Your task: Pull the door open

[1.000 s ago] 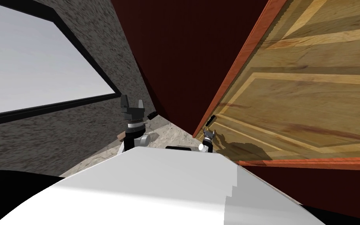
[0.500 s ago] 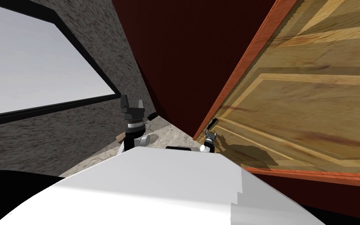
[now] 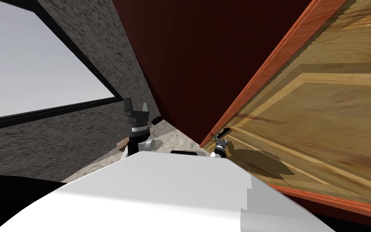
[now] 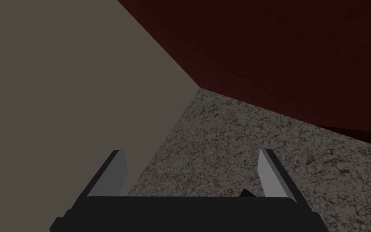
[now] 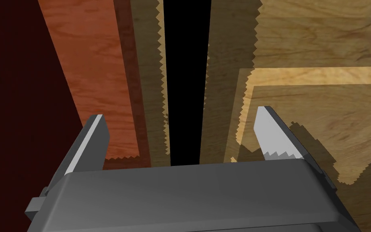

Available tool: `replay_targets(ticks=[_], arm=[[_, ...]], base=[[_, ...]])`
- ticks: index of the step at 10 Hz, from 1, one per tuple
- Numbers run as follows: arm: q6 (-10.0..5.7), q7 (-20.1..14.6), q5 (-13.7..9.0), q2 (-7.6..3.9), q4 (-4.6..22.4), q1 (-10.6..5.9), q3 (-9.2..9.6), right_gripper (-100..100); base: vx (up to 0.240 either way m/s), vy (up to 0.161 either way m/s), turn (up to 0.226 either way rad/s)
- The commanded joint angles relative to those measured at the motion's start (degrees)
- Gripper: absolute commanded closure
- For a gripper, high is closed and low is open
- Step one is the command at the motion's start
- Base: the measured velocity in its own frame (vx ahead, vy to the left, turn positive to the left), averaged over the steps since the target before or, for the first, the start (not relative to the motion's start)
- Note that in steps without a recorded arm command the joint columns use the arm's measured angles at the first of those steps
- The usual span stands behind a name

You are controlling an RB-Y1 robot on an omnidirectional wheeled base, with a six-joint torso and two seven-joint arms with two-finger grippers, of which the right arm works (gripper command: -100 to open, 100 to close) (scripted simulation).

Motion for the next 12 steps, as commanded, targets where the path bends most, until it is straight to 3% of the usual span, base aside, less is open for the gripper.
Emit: replay_targets(ticks=[1, 2, 4, 5, 6, 7, 8, 12], arm=[[-0.39, -1.6, -0.2, -1.28, 0.7, 0.49, 0.10, -100], [-0.58, -3.2, -0.4, -2.74, 1.1, 1.10, 0.17, -100], [-0.82, -5.1, -0.7, -4.52, 1.7, 1.85, 0.26, -100], [-0.82, -5.1, -0.7, -4.52, 1.7, 1.85, 0.26, -100], [-0.97, -6.3, -0.9, -5.58, 2.0, 2.29, 0.31, -100], [-0.83, -5.7, -0.7, -4.94, 1.9, 2.27, 0.43, -100], [-0.83, -5.7, -0.7, -4.94, 1.9, 2.27, 0.43, 100], [-0.83, -5.7, -0.7, -4.94, 1.9, 2.27, 0.43, 100]], base=[[0.083, 0.003, 0.029], [0.117, -0.014, 0.051], [0.132, -0.012, 0.037], [0.105, -0.007, 0.016], [0.120, 0.007, 0.011], [0.044, 0.012, -0.023], [-0.021, 0.011, 0.026], [-0.007, -0.002, 0.002]])
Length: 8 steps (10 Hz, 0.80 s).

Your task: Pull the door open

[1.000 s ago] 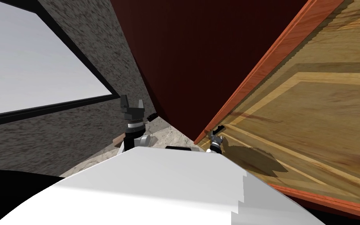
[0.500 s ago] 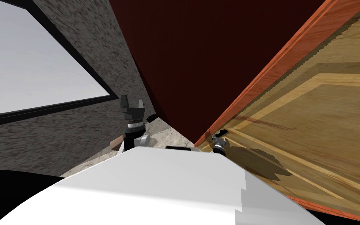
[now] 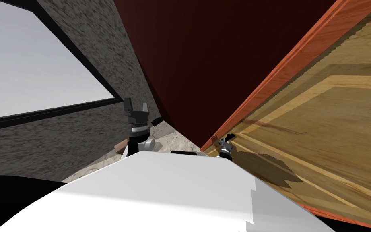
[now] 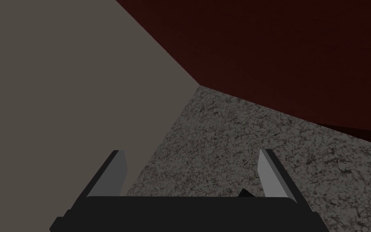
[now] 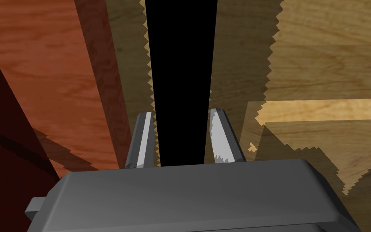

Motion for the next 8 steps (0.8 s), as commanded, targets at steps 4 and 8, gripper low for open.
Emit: replay_targets(ticks=[4, 8], arm=[[0.01, 0.0, 0.0, 0.01, 0.0, -0.02, 0.01, 100], [0.02, 0.0, 0.0, 0.02, 0.0, -0.06, 0.02, 100]], base=[[-0.119, 0.014, 0.021], [-0.207, 0.009, 0.027]])
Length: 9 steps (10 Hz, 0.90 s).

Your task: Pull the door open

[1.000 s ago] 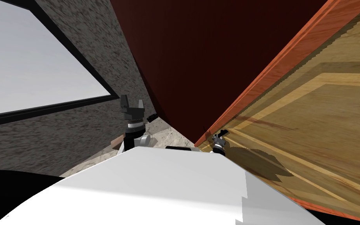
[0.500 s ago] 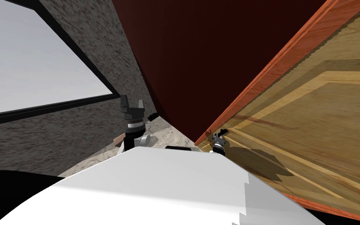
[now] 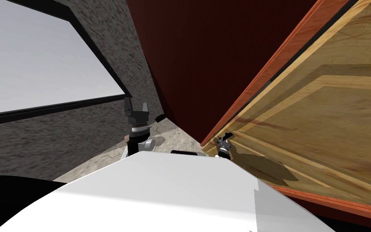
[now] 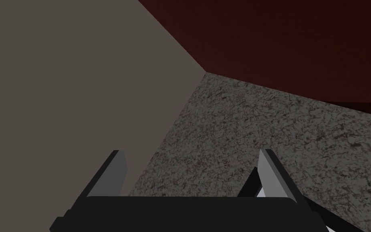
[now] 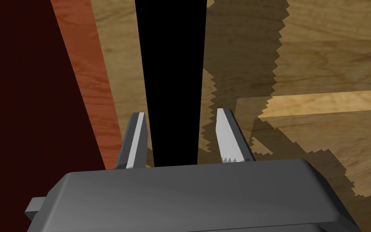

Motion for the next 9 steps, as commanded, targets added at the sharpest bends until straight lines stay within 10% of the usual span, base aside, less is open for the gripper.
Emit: replay_targets(ticks=[1, 9], arm=[[-0.24, 0.0, -0.3, -0.62, 0.6, 0.34, -0.73, 100], [-0.20, 0.0, -0.3, -0.55, 0.6, 0.18, -0.68, 100]], base=[[-0.188, -0.018, 0.011], [-0.233, 0.023, 0.017]])
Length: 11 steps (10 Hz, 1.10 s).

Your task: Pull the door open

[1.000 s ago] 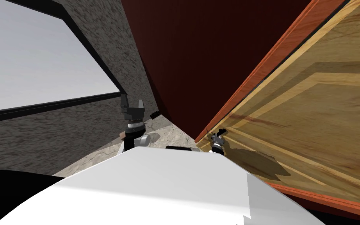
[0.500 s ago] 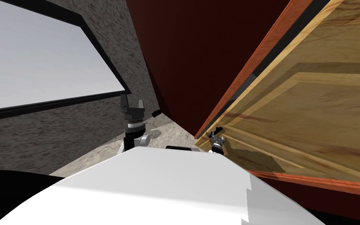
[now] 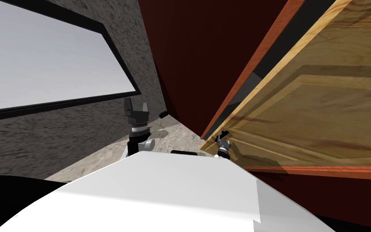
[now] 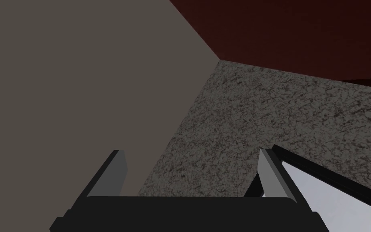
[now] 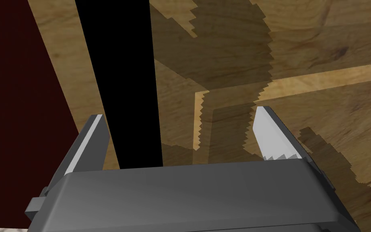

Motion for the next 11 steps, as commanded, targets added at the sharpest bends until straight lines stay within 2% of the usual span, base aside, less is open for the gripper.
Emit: replay_targets(ticks=[1, 11], arm=[[-0.34, -0.1, -0.4, -0.84, 0.7, 0.50, -0.89, 100], [-0.17, 0.1, -0.2, -0.57, 0.9, -0.12, -0.67, 100]], base=[[-0.276, -0.015, 0.027], [-0.220, 0.012, 0.018]])
